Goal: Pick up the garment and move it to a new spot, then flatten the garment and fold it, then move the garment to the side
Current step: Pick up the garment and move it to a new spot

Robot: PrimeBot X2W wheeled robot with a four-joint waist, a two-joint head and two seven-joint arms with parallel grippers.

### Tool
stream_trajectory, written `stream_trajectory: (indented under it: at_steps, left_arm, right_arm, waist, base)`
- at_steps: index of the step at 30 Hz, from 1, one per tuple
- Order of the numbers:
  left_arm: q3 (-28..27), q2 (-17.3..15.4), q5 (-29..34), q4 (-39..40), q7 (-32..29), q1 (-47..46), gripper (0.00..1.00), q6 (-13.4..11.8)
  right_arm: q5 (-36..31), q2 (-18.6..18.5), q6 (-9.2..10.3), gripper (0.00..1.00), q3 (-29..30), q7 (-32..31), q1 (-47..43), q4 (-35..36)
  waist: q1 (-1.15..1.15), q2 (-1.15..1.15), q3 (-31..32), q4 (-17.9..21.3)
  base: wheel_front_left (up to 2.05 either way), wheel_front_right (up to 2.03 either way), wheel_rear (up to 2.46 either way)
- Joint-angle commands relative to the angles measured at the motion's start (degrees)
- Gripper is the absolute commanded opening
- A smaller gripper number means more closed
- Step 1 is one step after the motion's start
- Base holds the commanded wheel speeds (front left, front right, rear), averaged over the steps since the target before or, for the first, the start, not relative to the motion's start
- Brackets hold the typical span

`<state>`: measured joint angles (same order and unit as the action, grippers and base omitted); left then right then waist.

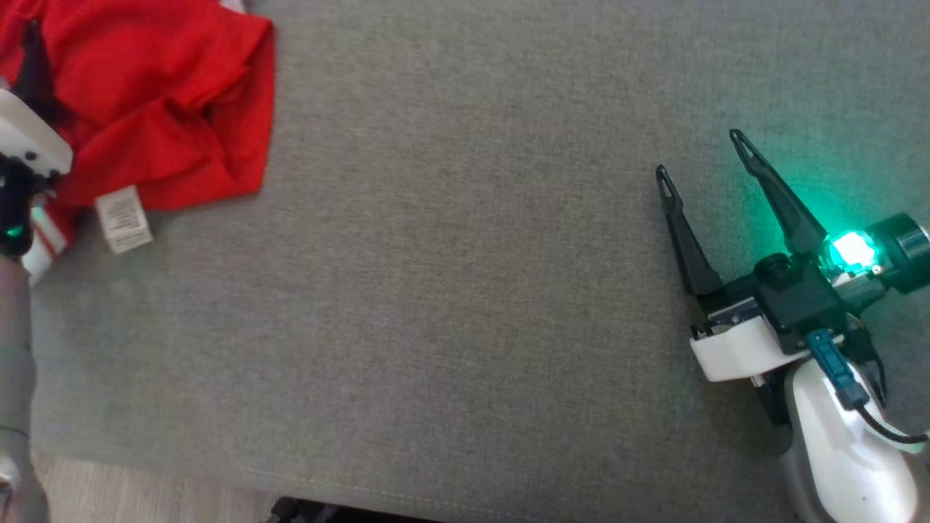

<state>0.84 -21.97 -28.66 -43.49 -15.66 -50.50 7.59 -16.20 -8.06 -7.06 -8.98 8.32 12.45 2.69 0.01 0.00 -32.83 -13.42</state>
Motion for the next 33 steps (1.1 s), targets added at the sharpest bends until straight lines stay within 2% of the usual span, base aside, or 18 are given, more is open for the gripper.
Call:
stream_trajectory:
  at_steps: [1, 4, 5, 6, 7, 8, 15, 20, 25, 29, 33]
  left_arm:
    - [-0.7, -4.9, -0.8, 0.7, -0.3, -1.9, 1.0, -0.1]
    - [1.1, -5.1, -4.1, -0.6, 0.4, -2.7, 1.0, -0.1]
    - [1.9, -5.1, -5.4, -0.7, 0.5, -2.9, 0.94, -0.1]
    - [2.9, -5.2, -6.6, -0.6, 0.6, -3.0, 0.41, -0.1]
    - [4.1, -5.3, -7.7, -0.4, 0.9, -3.0, 0.09, -0.1]
    - [5.3, -5.7, -8.5, -0.1, 1.4, -3.0, 0.0, -0.1]
    - [10.4, -9.4, -11.3, 0.5, 8.6, -4.6, 0.0, -0.1]
    - [12.4, -12.5, -12.6, 3.3, 13.2, -6.9, 0.0, -0.1]
    - [14.6, -13.9, -11.3, 7.1, 14.3, -8.8, 0.0, -0.1]
    - [17.7, -12.8, -8.8, 13.7, 12.4, -11.0, 0.0, -1.0]
    - [20.6, -9.7, -7.5, 21.1, 9.2, -12.7, 0.0, -2.9]
  right_arm:
    - [0.3, -0.1, -0.43, 1.0, -1.6, -0.5, 0.0, 2.2]
    - [0.4, -0.8, -0.43, 1.0, -1.2, -0.7, -0.3, 3.1]
    - [0.4, -0.9, -0.43, 1.0, -1.0, -0.8, -0.4, 3.3]
    - [0.4, -1.0, -0.43, 1.0, -0.9, -0.8, -0.5, 3.4]
    - [0.4, -1.0, -0.43, 1.0, -0.8, -0.9, -0.5, 3.5]
    - [0.4, -1.0, -0.43, 1.0, -0.8, -0.9, -0.4, 3.5]
    - [0.8, -0.2, -0.43, 1.0, -1.3, -0.2, 0.0, 2.0]
    - [1.6, 1.1, -0.43, 1.0, -1.2, 1.5, 0.1, -1.0]
    - [2.5, 2.6, -0.43, 1.0, -0.5, 3.1, -0.1, -3.9]
    - [3.5, 4.0, -0.43, 1.0, 0.5, 4.7, -0.3, -7.0]
    - [4.8, 4.9, -0.43, 1.0, 1.3, 5.9, -0.4, -9.7]
  waist:
    - [-0.01, 0.0, -2.0, 1.0]
    - [-0.01, 0.0, -3.1, 0.8]
    - [-0.01, 0.0, -3.2, 0.6]
    - [-0.01, 0.0, -3.3, 0.4]
    - [-0.01, 0.0, -3.4, 0.3]
    - [-0.01, 0.0, -3.4, 0.1]
    - [-0.01, 0.0, -1.3, -0.8]
    - [-0.01, 0.0, 2.5, -0.7]
    - [-0.01, 0.0, 6.8, 0.1]
    - [-0.01, 0.0, 11.8, 2.0]
    - [-0.01, 0.0, 16.0, 5.5]
  base:
    - [0.0, 0.0, 0.0]
    - [0.0, 0.0, 0.0]
    - [0.0, 0.0, 0.0]
    - [0.0, 0.0, 0.0]
    - [0.0, 0.0, 0.0]
    - [0.0, 0.0, 0.0]
    - [0.0, 0.0, 0.0]
    - [0.0, 0.0, 0.0]
    - [0.0, 0.0, 0.0]
    - [0.0, 0.0, 0.0]
    - [0.0, 0.0, 0.0]
